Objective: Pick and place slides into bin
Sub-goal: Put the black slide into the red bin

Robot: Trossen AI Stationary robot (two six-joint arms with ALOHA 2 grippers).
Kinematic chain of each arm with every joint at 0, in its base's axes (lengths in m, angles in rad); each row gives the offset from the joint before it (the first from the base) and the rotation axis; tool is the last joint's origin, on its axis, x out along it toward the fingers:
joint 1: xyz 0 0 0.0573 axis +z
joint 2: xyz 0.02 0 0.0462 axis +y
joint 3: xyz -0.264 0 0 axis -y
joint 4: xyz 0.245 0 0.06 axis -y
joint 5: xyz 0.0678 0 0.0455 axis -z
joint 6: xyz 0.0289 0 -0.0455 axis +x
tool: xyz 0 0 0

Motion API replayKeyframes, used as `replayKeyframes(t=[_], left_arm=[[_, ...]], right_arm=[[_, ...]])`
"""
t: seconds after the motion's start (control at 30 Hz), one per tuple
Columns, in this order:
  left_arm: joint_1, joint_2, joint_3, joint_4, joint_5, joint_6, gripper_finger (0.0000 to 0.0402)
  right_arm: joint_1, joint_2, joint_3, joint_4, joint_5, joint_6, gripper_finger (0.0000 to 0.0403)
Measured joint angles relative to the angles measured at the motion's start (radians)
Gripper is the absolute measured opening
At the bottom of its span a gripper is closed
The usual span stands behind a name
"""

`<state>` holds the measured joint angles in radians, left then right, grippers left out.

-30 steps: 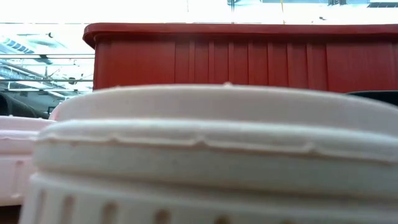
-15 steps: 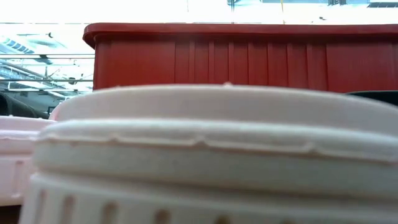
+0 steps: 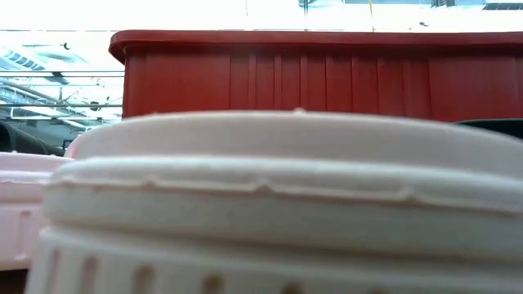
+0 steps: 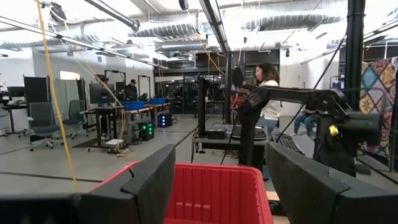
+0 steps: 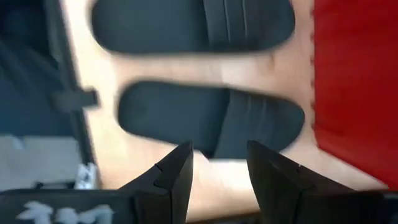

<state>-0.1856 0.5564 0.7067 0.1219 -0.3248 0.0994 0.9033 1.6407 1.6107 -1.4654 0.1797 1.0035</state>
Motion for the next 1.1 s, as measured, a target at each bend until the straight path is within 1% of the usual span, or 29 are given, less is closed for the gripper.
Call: replayKeyframes(t=[0.07, 0.17, 0.53, 0.6, 0.7, 0.8, 0.93, 1.1], left_arm=[[0.000, 0.000, 0.000, 0.000, 0.000, 0.000, 0.0255], [0.000, 0.000, 0.000, -0.001, 0.000, 0.000, 0.0255], [0.000, 0.000, 0.000, -0.025, 0.000, -0.004, 0.0255], [0.000, 0.000, 0.000, -0.026, 0.000, -0.004, 0.0255], [0.000, 0.000, 0.000, -0.026, 0.000, -0.003, 0.0255], [0.000, 0.000, 0.000, -0.027, 0.000, -0.001, 0.0255], [0.000, 0.000, 0.000, -0.030, 0.000, -0.001, 0.0255], [0.000, 0.000, 0.000, -0.030, 0.000, -0.003, 0.0255]], right_arm=[[0.002, 0.029, 0.000, -0.032, -0.028, 0.002, 0.0141], [0.005, 0.071, 0.000, -0.023, -0.052, -0.014, 0.0141], [0.037, 0.204, -0.001, -0.022, -0.052, -0.075, 0.0141], [0.036, 0.222, -0.001, -0.022, -0.044, -0.079, 0.0141], [0.036, 0.244, -0.006, -0.022, 0.017, -0.076, 0.0141], [0.037, 0.255, -0.049, -0.008, 0.049, -0.072, 0.0141], [0.038, 0.254, -0.132, 0.022, 0.049, -0.043, 0.0141], [0.037, 0.238, -0.195, 0.117, 0.056, -0.046, 0.0141]])
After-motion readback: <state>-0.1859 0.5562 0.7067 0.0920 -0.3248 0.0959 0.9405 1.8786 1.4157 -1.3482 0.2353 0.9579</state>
